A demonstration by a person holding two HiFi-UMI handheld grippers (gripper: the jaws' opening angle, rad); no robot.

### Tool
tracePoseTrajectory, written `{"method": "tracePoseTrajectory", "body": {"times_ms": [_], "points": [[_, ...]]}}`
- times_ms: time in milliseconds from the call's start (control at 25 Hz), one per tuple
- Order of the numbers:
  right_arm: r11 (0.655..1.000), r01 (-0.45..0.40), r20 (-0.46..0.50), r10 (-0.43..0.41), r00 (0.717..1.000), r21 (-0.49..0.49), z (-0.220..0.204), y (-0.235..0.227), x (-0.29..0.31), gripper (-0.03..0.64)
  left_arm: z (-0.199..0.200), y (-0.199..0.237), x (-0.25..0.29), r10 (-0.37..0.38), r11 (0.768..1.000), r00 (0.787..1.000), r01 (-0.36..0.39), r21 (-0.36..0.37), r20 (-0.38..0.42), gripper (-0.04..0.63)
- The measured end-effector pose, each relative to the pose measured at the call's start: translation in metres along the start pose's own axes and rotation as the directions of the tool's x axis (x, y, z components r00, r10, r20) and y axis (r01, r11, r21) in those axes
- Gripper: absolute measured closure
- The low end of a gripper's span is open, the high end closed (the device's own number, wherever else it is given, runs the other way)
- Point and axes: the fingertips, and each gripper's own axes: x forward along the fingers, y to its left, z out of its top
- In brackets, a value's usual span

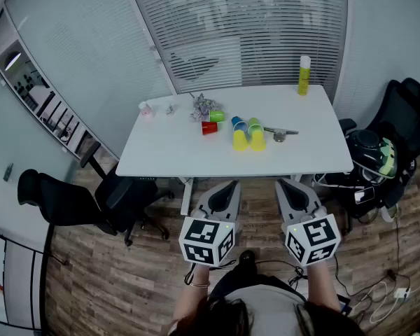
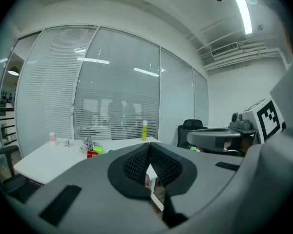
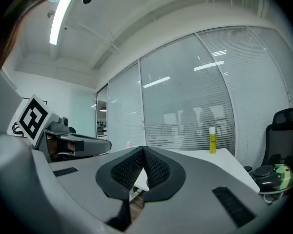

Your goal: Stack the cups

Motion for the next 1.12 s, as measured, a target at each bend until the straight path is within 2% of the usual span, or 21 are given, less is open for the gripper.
{"method": "tracePoseTrajectory", "body": {"times_ms": [160,400,600,1120], "points": [[1.0,0.023,0.025,-0.023,0.999,0.001,0.005,-0.009,0.019,0.589,0.0,0.017,0.015,-0.013,1.0,1.0,0.013,0.003,-0.007,0.575],[0.996,0.057,0.013,-0.059,0.998,0.074,0.003,-0.023,0.044,0.589,-0.005,0.043,0.037,-0.024,1.0,0.999,0.024,0.0,-0.035,0.575],[0.996,0.079,0.004,-0.079,0.997,0.049,0.004,-0.029,0.07,0.589,-0.004,0.064,0.055,-0.052,0.999,0.998,0.052,0.002,-0.038,0.576],[0.995,0.076,0.01,-0.077,0.997,0.067,0.01,-0.027,0.141,0.589,-0.012,0.121,0.093,-0.126,0.991,0.989,0.128,0.026,-0.078,0.575]]}}
